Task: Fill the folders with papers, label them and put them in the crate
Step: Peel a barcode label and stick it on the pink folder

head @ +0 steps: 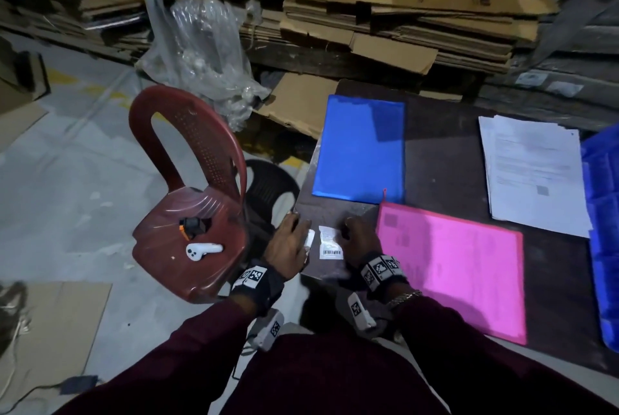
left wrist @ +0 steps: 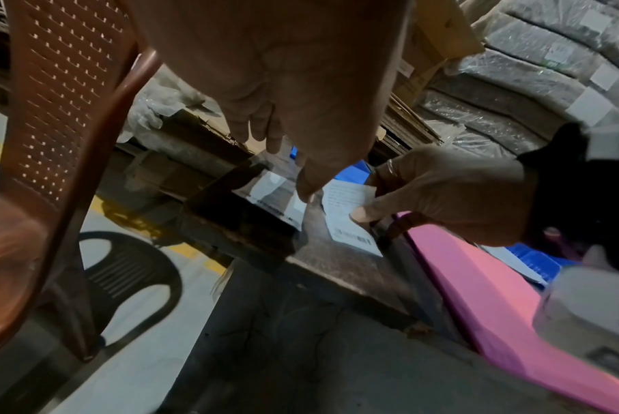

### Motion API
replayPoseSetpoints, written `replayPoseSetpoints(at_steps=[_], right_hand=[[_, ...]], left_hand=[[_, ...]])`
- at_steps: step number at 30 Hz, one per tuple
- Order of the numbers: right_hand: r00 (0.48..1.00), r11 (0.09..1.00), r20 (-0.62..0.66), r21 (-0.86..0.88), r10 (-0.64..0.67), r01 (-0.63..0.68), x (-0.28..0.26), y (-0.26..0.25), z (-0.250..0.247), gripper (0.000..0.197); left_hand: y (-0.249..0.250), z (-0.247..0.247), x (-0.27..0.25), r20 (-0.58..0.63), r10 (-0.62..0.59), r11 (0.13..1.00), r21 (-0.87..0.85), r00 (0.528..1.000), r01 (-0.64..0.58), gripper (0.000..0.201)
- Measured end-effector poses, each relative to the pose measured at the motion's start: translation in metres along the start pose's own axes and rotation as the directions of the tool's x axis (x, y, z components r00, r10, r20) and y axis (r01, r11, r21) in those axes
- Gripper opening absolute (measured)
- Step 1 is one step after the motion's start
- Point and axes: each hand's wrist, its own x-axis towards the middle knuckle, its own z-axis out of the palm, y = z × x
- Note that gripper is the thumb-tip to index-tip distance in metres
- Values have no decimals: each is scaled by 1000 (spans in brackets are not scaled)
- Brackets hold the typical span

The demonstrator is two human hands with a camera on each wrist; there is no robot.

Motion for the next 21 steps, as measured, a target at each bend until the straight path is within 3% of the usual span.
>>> replayPoseSetpoints(at_steps=[3, 7, 10, 14, 18, 21], right_hand=[[996, 968, -30, 240, 87, -77, 0, 2, -10, 15], [994, 826, -87, 564, 63, -3, -2, -1, -37, 31], [996, 722, -76, 692, 44, 21, -3, -3, -57, 26], [995, 698, -94, 714, 21, 53, -7, 5, -81, 22], [997, 643, -44, 765, 58, -4, -15, 15, -106, 13], [997, 611, -30, 791, 70, -19, -24, 25, -122, 5]], left_hand=[[4, -7, 12, -46, -94, 990, -107, 994, 89, 43], [16, -18, 39, 42, -261, 914, -312, 965, 261, 29], [35, -27, 56, 105, -256, 816, -510, 961, 274, 25], [55, -36, 70, 49, -242, 726, -654, 969, 214, 16], [76, -35, 77, 148, -250, 614, -740, 957, 275, 16], [95, -31, 77, 184, -244, 578, -760, 952, 296, 13]])
